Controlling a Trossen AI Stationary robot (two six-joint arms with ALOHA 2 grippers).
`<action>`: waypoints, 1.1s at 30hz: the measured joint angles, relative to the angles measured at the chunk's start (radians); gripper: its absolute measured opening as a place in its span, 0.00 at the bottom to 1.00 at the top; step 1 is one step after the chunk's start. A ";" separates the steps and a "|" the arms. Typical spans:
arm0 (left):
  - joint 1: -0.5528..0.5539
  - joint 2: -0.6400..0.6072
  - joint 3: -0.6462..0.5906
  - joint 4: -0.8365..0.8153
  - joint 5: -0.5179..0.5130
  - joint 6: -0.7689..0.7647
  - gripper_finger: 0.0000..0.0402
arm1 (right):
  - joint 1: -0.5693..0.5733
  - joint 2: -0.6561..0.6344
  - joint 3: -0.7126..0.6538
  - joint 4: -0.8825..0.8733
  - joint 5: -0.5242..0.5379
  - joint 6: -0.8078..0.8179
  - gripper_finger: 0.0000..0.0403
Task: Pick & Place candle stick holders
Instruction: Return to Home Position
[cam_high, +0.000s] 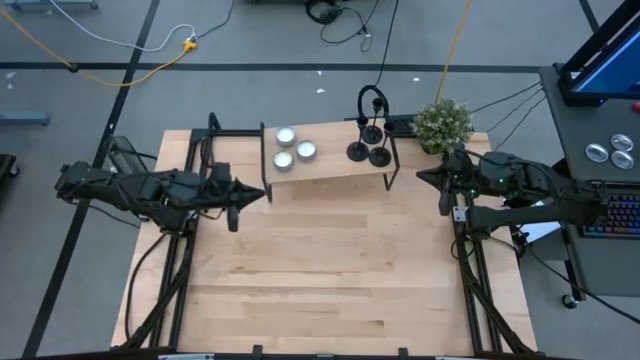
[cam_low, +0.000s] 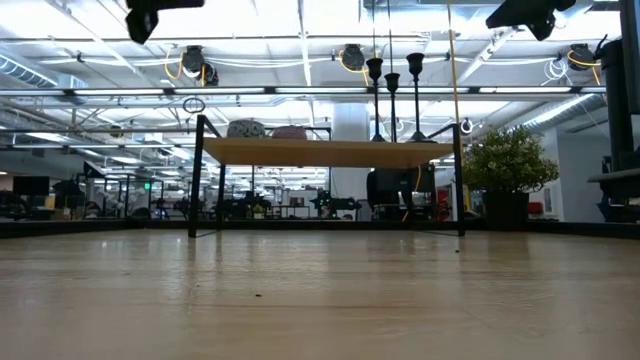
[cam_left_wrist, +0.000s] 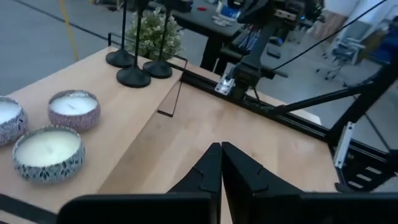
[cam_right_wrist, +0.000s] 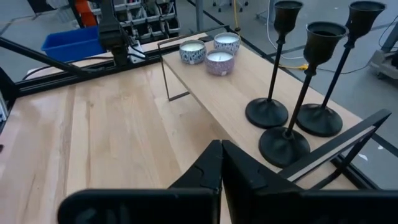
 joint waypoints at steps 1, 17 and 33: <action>-0.008 -0.028 -0.024 0.008 0.000 0.003 0.04 | 0.000 -0.004 -0.004 0.000 0.000 0.000 0.00; -0.054 -0.296 -0.237 -0.039 -0.013 -0.045 0.03 | 0.000 -0.016 -0.041 0.000 0.001 0.052 0.00; -0.036 -0.349 -0.237 0.100 0.312 0.168 0.08 | 0.000 -0.016 -0.041 0.046 -0.181 0.016 0.00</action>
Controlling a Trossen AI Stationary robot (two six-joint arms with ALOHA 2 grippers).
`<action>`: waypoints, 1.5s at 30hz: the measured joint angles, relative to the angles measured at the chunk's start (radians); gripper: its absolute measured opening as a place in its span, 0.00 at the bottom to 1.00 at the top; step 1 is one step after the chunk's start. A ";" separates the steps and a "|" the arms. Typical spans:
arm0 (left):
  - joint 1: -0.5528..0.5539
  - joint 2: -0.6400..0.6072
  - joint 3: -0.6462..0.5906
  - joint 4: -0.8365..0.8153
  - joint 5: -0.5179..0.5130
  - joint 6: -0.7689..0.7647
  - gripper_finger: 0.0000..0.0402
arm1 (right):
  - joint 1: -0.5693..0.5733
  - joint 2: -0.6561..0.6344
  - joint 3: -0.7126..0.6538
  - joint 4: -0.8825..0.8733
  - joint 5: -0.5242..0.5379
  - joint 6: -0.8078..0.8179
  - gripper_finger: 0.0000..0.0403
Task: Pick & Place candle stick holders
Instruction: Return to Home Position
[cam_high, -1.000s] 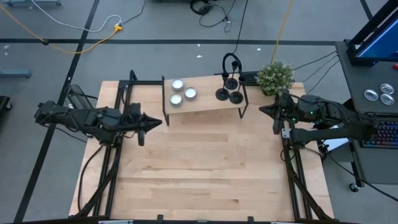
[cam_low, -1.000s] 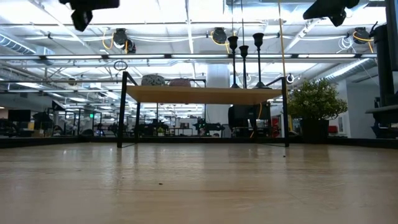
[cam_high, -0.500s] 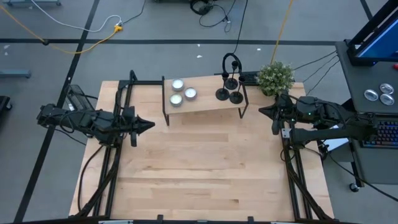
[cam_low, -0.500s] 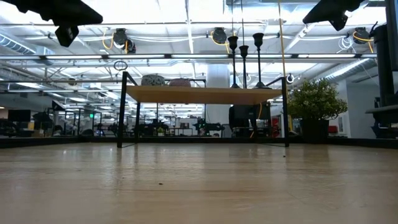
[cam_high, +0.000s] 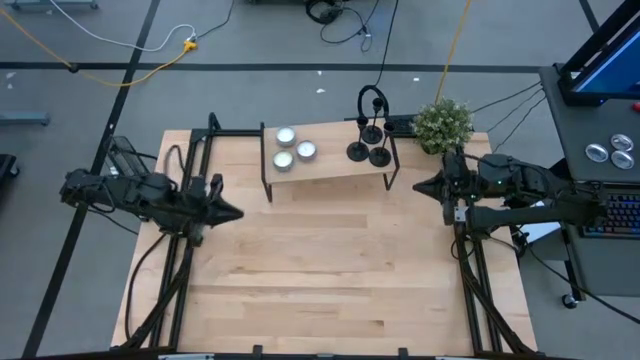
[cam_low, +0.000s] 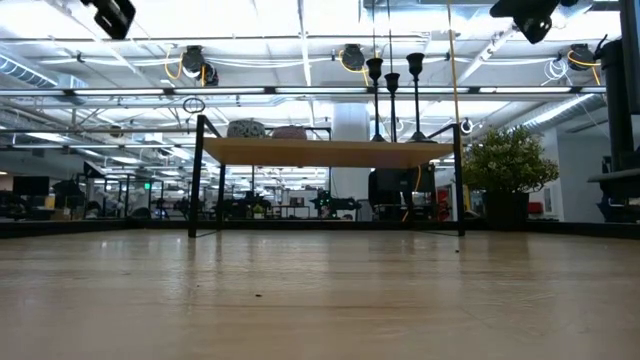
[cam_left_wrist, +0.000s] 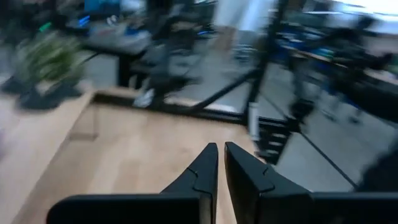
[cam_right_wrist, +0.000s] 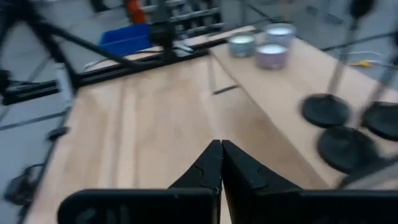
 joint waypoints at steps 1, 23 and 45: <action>0.000 -0.017 0.000 0.000 0.027 0.034 0.08 | 0.001 0.000 0.000 0.008 -0.026 -0.005 0.00; 0.001 -0.355 -0.358 0.197 0.028 0.046 0.08 | 0.000 -0.182 -0.281 0.289 -0.104 -0.013 0.00; 0.001 -0.423 -0.378 0.088 0.027 0.119 0.08 | 0.000 -0.491 -0.615 0.482 -0.024 0.068 0.00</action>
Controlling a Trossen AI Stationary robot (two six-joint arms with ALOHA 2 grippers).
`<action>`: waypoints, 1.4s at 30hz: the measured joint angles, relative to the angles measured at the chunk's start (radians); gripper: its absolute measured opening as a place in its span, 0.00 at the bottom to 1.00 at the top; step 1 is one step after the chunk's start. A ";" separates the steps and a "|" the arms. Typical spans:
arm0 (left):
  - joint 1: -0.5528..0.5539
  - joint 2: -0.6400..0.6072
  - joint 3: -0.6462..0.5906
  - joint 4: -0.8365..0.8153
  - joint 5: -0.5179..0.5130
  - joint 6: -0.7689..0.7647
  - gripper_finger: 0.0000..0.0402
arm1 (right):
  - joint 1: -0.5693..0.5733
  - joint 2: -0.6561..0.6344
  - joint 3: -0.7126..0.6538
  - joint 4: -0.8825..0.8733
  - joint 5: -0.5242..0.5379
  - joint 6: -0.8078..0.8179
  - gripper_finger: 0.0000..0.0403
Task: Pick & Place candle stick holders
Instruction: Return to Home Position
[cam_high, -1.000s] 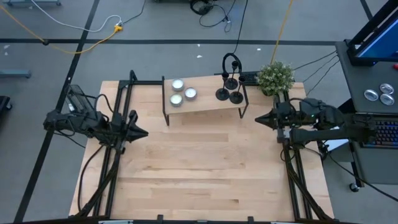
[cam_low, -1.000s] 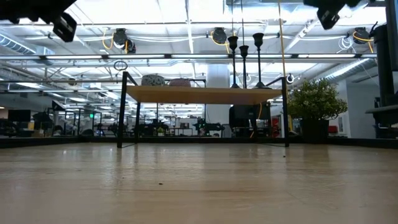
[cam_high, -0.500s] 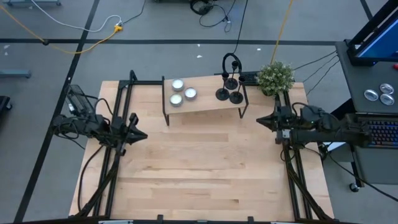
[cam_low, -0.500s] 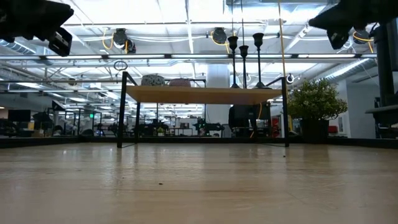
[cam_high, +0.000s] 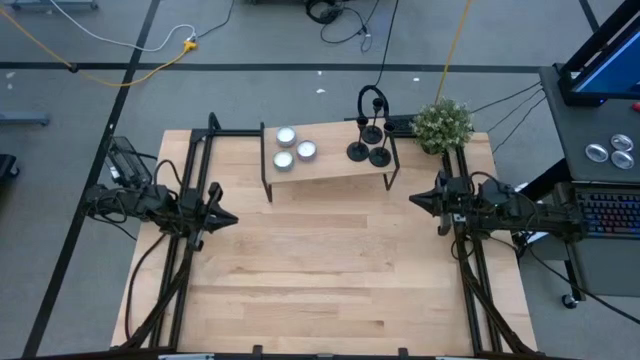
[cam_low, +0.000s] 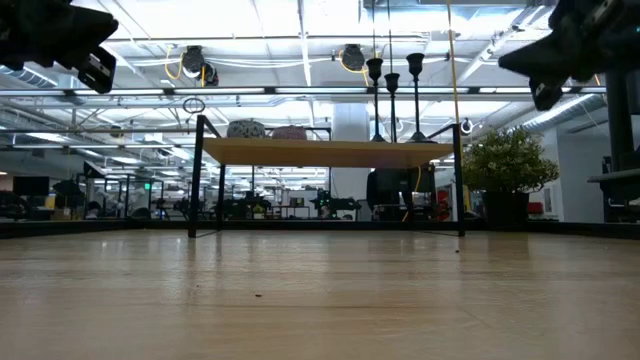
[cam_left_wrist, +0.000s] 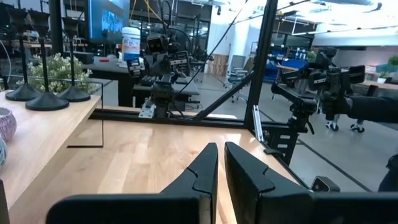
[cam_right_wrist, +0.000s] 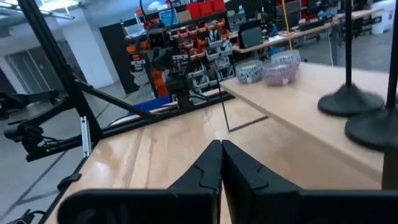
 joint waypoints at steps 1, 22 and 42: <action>0.000 0.000 0.000 -0.003 0.000 0.000 0.08 | 0.000 -0.009 -0.016 0.007 0.001 0.009 0.00; 0.000 0.000 0.000 -0.052 -0.027 0.027 0.08 | 0.000 -0.073 -0.173 0.086 0.002 0.010 0.00; 0.000 0.000 -0.139 0.064 -0.025 -0.034 0.08 | 0.000 -0.072 -0.173 0.085 -0.003 -0.097 0.00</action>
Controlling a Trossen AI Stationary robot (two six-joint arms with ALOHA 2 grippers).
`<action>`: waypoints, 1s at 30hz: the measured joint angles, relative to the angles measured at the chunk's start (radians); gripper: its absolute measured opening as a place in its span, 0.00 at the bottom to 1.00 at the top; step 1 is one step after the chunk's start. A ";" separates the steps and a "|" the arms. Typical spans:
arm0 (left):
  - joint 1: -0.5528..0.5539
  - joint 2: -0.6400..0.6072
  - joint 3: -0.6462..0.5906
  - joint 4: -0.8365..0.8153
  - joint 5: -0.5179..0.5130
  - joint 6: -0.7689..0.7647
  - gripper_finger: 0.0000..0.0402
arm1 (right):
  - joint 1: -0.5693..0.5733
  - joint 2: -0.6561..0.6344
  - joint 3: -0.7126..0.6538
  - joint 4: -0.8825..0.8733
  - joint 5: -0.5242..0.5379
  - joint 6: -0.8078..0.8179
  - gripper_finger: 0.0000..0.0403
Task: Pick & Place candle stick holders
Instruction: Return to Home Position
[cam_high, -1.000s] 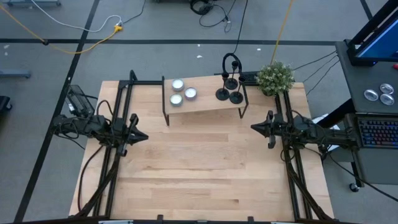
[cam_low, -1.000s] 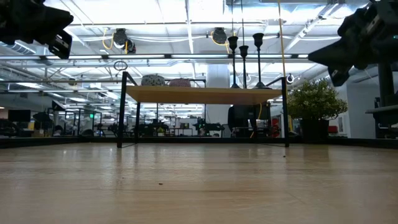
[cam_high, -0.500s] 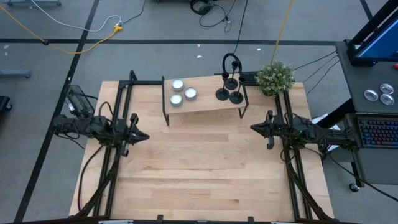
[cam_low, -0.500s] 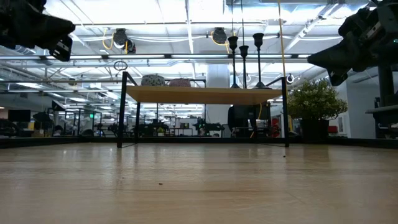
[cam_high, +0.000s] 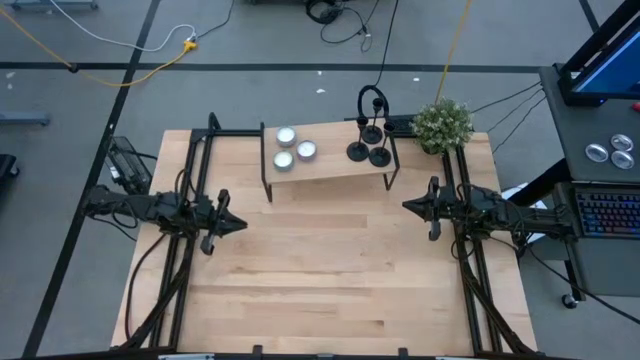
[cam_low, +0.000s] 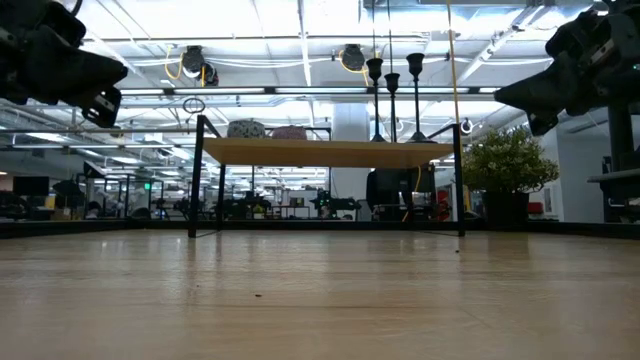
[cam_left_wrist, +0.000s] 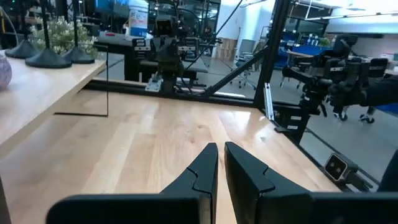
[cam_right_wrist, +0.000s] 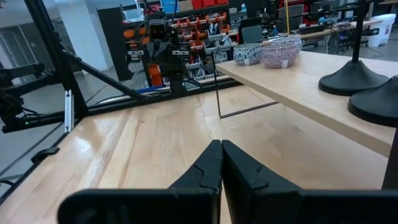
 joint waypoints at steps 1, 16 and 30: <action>0.000 0.000 0.000 -0.002 0.005 0.004 0.08 | 0.000 0.000 0.000 0.000 0.000 -0.003 0.00; 0.000 0.001 0.002 -0.012 -0.054 0.150 0.08 | 0.000 0.000 0.000 0.000 0.001 -0.043 0.00; 0.000 0.001 0.002 -0.012 -0.053 0.148 0.08 | 0.000 0.000 0.000 0.000 0.001 -0.041 0.00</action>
